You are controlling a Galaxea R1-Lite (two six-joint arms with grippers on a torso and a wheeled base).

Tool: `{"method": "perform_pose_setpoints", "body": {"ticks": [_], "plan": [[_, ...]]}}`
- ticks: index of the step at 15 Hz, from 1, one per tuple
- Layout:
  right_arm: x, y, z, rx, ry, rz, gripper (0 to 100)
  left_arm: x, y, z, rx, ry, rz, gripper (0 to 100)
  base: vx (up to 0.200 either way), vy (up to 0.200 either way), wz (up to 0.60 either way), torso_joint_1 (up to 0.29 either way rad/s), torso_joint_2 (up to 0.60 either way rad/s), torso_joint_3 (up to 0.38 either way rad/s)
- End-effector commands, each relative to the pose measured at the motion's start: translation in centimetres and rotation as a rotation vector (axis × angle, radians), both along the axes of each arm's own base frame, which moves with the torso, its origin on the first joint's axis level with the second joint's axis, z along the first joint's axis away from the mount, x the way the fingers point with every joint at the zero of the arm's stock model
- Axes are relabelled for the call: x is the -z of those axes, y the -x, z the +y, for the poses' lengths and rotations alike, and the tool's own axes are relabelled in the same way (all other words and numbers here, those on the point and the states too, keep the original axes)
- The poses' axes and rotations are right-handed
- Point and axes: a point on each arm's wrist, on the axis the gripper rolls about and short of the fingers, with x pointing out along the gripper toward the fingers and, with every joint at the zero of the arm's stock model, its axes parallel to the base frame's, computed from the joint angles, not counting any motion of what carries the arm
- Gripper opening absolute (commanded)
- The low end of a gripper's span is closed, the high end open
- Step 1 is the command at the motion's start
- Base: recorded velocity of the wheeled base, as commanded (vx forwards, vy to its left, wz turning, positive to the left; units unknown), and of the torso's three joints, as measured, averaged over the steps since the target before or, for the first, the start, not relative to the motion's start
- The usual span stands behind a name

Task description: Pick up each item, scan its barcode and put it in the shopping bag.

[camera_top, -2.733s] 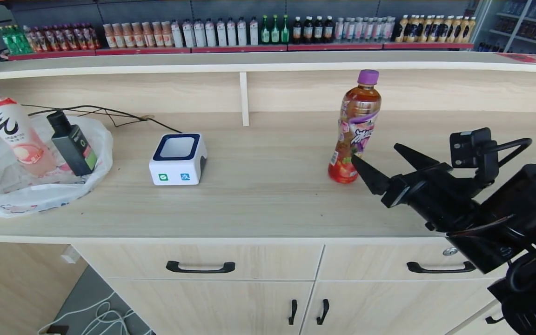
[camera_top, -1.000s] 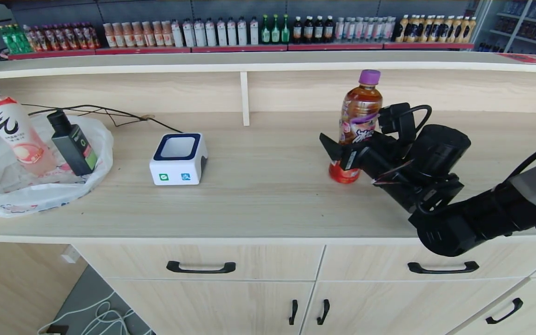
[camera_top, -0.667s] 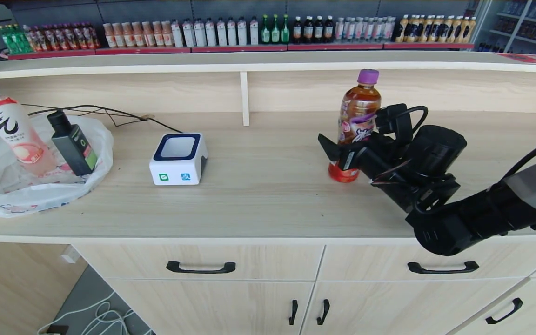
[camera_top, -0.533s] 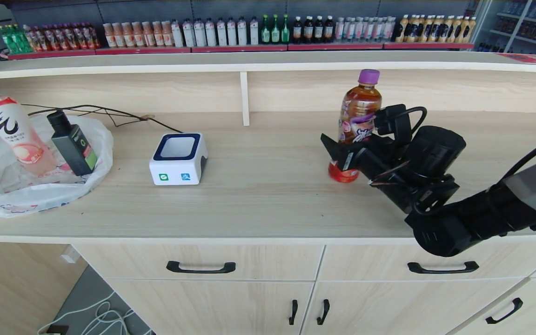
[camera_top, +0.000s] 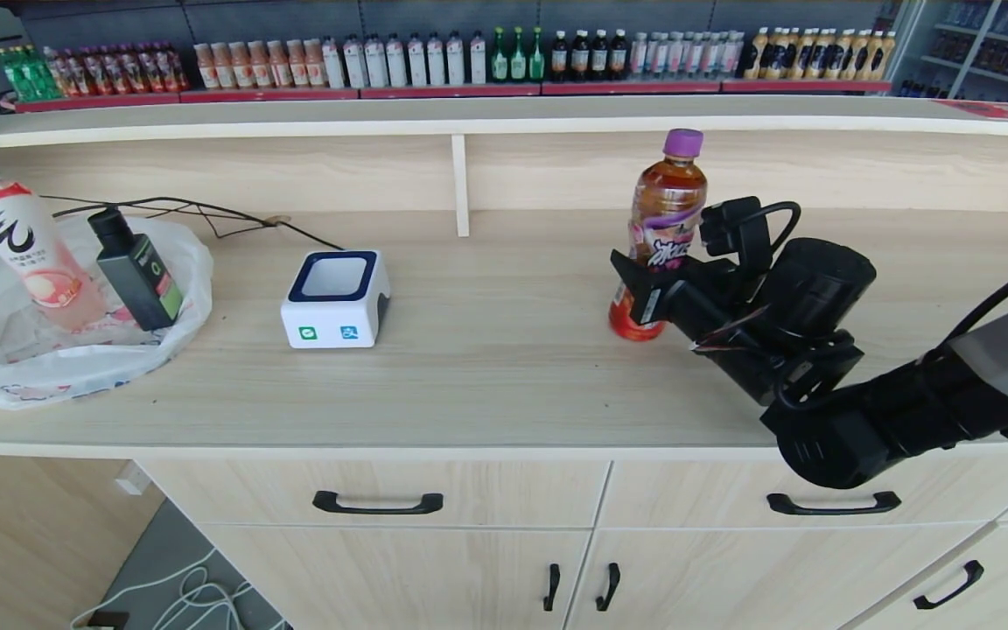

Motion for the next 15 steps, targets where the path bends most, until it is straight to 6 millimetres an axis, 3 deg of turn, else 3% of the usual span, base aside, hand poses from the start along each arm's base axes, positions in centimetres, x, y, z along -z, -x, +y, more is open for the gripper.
{"method": "perform_pose_setpoints", "body": {"ticks": [1, 5, 15], "plan": [[-0.2, 0.5, -0.1, -0.003, 0.001, 0.001, 0, 0.0, 0.0, 0.0, 0.0, 0.002, 0.0, 100, 0.0, 0.0, 0.0, 0.0, 0.0, 0.0], [-0.2, 1.1, -0.1, -0.009, -0.001, -0.004, 0, 0.0, 0.0, 0.0, 0.0, -0.003, 0.0, 100, 0.0, 0.0, 0.0, 0.0, 0.0, 0.0], [-3.7, 2.6, -0.7, -0.02, -0.04, -0.083, 0, 0.0, 0.0, 0.0, 0.0, -0.003, 0.0, 100, 0.0, 0.0, 0.0, 0.0, 0.0, 0.0]]}}
